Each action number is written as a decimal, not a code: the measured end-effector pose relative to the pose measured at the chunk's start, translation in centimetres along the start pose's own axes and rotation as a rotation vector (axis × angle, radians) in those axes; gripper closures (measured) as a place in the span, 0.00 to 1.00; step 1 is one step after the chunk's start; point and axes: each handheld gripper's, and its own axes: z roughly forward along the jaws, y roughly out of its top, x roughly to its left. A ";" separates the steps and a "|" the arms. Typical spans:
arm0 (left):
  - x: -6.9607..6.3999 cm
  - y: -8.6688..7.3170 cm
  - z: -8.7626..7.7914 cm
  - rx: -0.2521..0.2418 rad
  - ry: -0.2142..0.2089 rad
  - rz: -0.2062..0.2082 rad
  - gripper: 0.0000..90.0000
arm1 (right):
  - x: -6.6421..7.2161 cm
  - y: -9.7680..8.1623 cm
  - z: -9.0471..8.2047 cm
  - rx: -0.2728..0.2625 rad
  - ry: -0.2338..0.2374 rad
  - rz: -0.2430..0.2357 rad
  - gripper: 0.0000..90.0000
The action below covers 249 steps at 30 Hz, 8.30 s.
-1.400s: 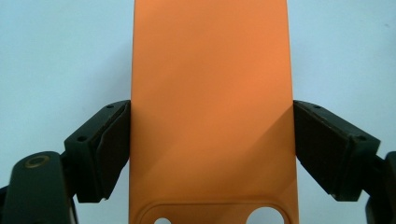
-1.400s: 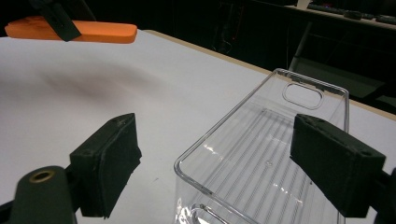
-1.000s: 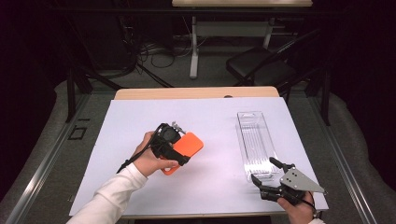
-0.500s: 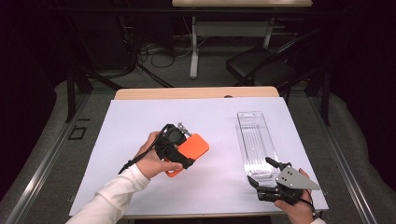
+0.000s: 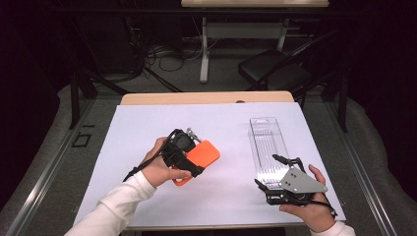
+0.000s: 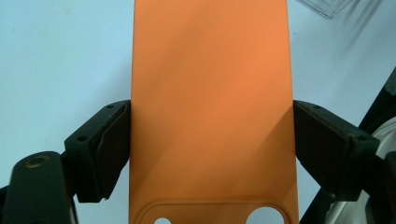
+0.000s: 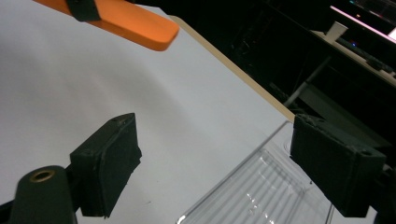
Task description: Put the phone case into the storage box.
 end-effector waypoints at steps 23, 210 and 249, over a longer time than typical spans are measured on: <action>-0.1 0.9 -0.5 0.025 -0.017 0.014 0.18 | 1.4 3.2 2.0 0.050 0.043 -0.374 0.20; -5.0 3.5 2.6 0.054 -0.280 0.061 0.18 | 6.2 0.6 7.3 -0.021 -0.155 -1.135 0.97; -4.9 3.1 2.8 0.028 -0.274 0.077 0.14 | 6.0 0.6 7.5 0.001 -0.136 -1.109 0.97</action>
